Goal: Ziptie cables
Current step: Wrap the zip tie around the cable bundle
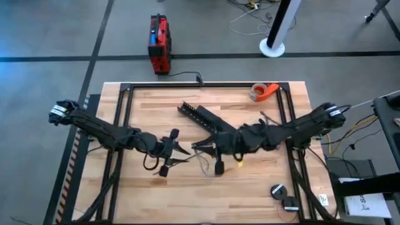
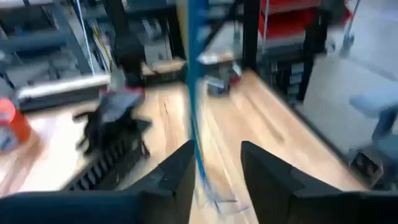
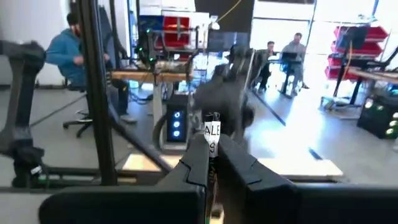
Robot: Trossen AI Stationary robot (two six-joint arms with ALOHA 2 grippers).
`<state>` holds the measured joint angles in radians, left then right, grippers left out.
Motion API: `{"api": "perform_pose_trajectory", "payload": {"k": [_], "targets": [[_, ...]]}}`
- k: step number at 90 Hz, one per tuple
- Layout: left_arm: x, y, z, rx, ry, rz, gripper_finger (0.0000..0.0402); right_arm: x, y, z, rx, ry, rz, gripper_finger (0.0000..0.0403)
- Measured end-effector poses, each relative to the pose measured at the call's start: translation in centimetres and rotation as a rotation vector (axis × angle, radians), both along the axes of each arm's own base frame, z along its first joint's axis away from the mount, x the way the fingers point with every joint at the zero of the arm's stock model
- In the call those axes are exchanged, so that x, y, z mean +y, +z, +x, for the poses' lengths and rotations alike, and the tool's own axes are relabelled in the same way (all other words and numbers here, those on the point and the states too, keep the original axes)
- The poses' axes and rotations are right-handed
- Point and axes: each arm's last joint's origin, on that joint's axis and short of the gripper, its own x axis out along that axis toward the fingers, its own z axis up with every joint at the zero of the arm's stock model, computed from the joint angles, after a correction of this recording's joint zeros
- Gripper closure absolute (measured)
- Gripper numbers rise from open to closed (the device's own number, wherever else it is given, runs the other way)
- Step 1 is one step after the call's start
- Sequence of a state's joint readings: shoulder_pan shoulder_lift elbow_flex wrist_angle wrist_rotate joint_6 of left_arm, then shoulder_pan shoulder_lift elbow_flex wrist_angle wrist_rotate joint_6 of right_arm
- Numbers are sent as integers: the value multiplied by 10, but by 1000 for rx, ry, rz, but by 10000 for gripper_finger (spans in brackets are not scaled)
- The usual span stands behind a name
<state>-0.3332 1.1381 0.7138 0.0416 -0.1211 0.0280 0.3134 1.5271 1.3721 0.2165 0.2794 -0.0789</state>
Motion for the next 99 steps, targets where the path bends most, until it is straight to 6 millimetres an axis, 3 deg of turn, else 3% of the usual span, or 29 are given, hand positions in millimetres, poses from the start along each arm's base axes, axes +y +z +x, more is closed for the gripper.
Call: {"api": "perform_pose_trajectory", "payload": {"k": [9, 20, 31, 53, 61, 69, 75, 90, 99], "targets": [[5, 7, -18, 85, 41, -81, 262, -8, 20, 0, -4, -28, -68, 402], [7, 12, -35, 30, 34, -133, 263, -29, 36, 11, -33, -97, -107, 402], [11, 13, -46, -28, 65, -111, 275, -60, 27, 36, -6, -159, -139, 402], [20, 7, -66, -84, 74, -54, 304, -143, -5, 106, 0, -200, -122, 403], [23, 5, -73, -101, 88, -55, 313, -158, -4, 125, -22, -179, -126, 403], [25, 4, -79, -116, 90, -63, 322, -157, 3, 135, -27, -132, -123, 403], [26, 2, -82, -127, 89, -68, 326, -150, -2, 139, 37, -107, -129, 403], [28, -9, -87, -109, 96, -78, 332, -116, -65, 136, 478, -67, -125, 403], [29, -10, -87, -114, 103, -103, 336, -85, -92, 127, 609, -35, -95, 403]]}}
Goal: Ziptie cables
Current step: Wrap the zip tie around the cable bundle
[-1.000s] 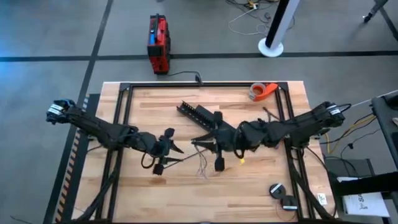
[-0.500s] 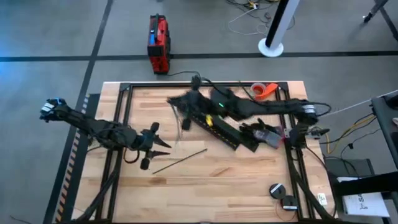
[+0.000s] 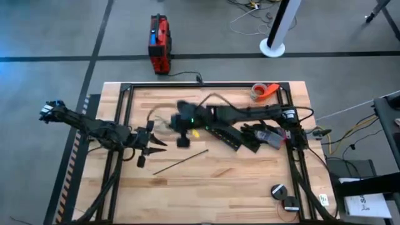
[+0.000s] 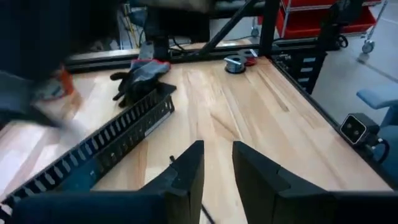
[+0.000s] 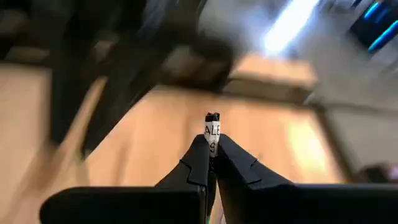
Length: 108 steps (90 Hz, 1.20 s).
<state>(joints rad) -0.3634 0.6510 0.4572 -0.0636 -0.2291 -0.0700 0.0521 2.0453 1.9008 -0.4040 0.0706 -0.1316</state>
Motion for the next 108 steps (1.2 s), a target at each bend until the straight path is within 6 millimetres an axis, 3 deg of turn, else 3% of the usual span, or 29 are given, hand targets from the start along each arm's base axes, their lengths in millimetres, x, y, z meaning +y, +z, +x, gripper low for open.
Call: {"api": "perform_pose_trajectory", "payload": {"k": [16, 34, 59, 74, 89, 108], "targets": [[-3, 2, 7, -46, 2, -27, 341, 55, -41, -16, 130, -10, -8, 403], [-9, -10, 24, -77, -14, 32, 337, 87, -51, -32, 189, -70, -83, 403], [-19, -35, 51, -20, -13, 39, 340, 121, -45, -61, 277, -125, -109, 403], [-23, -57, 62, 93, 9, -3, 328, 139, -36, -61, 180, -93, -113, 403], [-26, -76, 68, 194, 35, -33, 307, 144, -29, -55, 79, -85, -97, 403], [-26, -83, 65, 280, 23, -79, 287, 150, -22, -49, -21, -80, -49, 403]]}}
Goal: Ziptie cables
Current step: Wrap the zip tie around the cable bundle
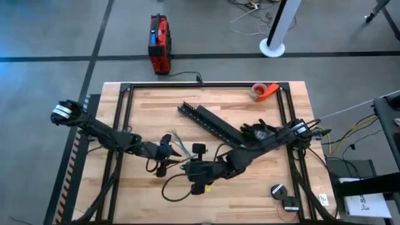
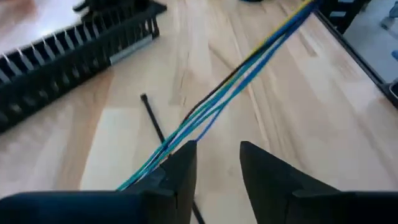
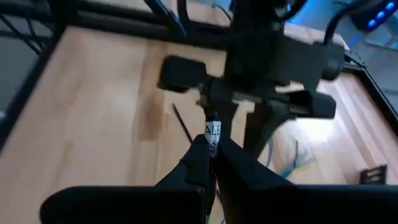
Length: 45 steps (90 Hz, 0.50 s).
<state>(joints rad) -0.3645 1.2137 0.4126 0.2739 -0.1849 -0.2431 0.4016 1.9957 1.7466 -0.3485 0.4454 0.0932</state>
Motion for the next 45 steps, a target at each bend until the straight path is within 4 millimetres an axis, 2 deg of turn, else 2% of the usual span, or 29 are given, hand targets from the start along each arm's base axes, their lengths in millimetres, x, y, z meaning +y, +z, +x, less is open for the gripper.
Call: {"api": "perform_pose_trajectory", "payload": {"k": [19, 27, 45], "targets": [[5, 4, -18, 131, 31, -119, 292, 9, 10, 5, -136, 10, 59, 401], [6, 8, -22, 136, 63, -185, 301, 14, 13, 7, -214, 17, 94, 401], [-5, 9, -26, 155, 73, -300, 321, 24, -6, -1, -252, -35, 135, 401]]}}
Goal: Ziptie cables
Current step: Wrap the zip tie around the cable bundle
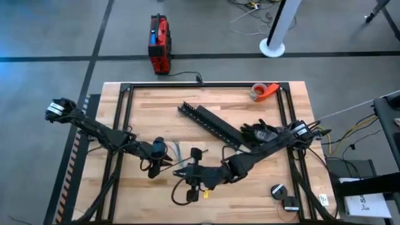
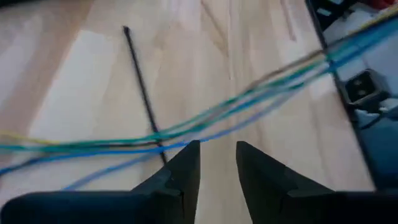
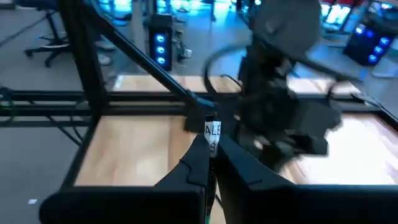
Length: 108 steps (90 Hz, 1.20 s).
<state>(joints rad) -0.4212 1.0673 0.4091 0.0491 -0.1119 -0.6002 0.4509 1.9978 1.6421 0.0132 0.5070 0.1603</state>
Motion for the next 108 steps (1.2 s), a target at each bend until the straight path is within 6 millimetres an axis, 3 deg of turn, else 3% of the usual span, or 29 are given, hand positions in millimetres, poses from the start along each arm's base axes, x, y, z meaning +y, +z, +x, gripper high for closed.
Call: {"api": "perform_pose_trajectory", "payload": {"k": [32, 43, 63, 77, 89, 108], "targets": [[-21, -5, -5, 8, -78, -13, 359, 19, -56, -32, 140, -56, 145, 399], [-22, -12, -3, 44, -73, -4, 365, 21, -68, -39, 163, -107, 229, 375], [-21, -25, -4, 126, -110, 91, 356, 26, -72, -46, 197, -124, 261, 272], [-19, -28, -9, 170, -160, 162, 343, 28, -63, -49, 190, -97, 250, 217], [-17, -32, -14, 240, -190, 165, 336, 28, -57, -50, 187, -70, 244, 194], [-17, -37, -22, 402, -183, 30, 340, 20, -61, -43, 181, -77, 219, 183]]}}
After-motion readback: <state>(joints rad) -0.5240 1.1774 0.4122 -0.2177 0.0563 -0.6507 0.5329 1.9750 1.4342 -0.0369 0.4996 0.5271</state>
